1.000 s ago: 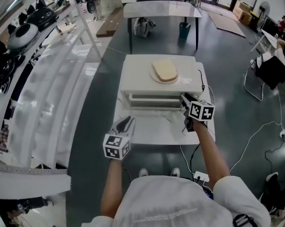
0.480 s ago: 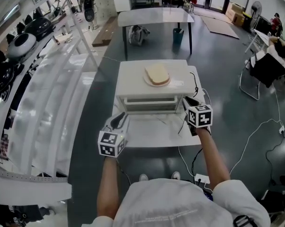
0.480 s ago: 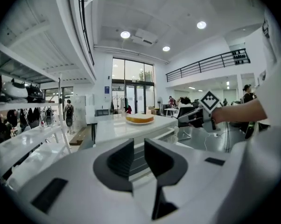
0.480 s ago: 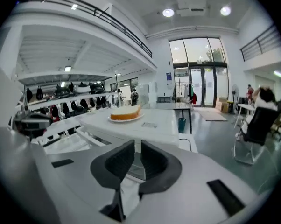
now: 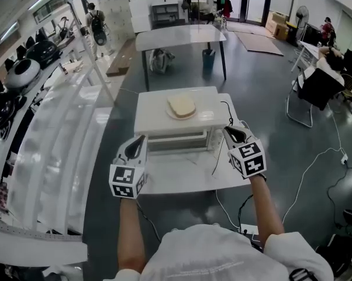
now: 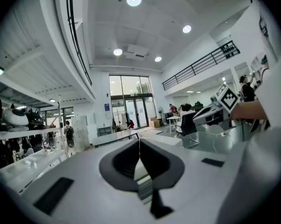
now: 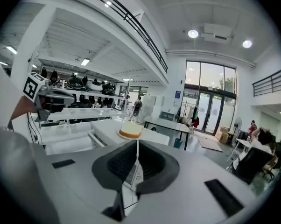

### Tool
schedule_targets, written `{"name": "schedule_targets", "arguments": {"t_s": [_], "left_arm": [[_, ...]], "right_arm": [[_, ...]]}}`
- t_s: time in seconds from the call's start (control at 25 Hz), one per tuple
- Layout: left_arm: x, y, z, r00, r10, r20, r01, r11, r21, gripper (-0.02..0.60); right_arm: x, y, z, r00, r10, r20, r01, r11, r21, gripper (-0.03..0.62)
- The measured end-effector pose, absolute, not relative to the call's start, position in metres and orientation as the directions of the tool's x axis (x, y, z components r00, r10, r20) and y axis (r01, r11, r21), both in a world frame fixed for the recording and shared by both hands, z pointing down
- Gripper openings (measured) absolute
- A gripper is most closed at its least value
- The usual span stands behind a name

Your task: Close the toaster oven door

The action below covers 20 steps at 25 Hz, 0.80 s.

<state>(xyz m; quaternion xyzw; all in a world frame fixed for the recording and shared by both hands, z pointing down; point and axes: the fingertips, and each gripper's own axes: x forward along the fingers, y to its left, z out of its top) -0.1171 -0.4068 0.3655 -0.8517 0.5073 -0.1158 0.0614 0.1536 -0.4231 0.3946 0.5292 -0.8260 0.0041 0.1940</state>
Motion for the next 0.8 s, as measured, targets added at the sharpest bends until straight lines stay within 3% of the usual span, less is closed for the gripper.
{"name": "schedule_targets", "arguments": {"t_s": [0.4,0.8], "left_arm": [[-0.087,-0.383,0.316,0.517,-0.854,0.058,-0.811,-0.511,-0.286,0.02],[-0.073,-0.374,0.311,0.532,-0.845,0.046,-0.807,-0.523,-0.273,0.02]], "right_arm": [[0.136,-0.387,0.329,-0.433,-0.873,0.224,-0.827,0.484,0.286,0.018],[0.125,-0.381,0.329,-0.456,-0.859,0.231,-0.794,0.511,0.33,0.015]]}}
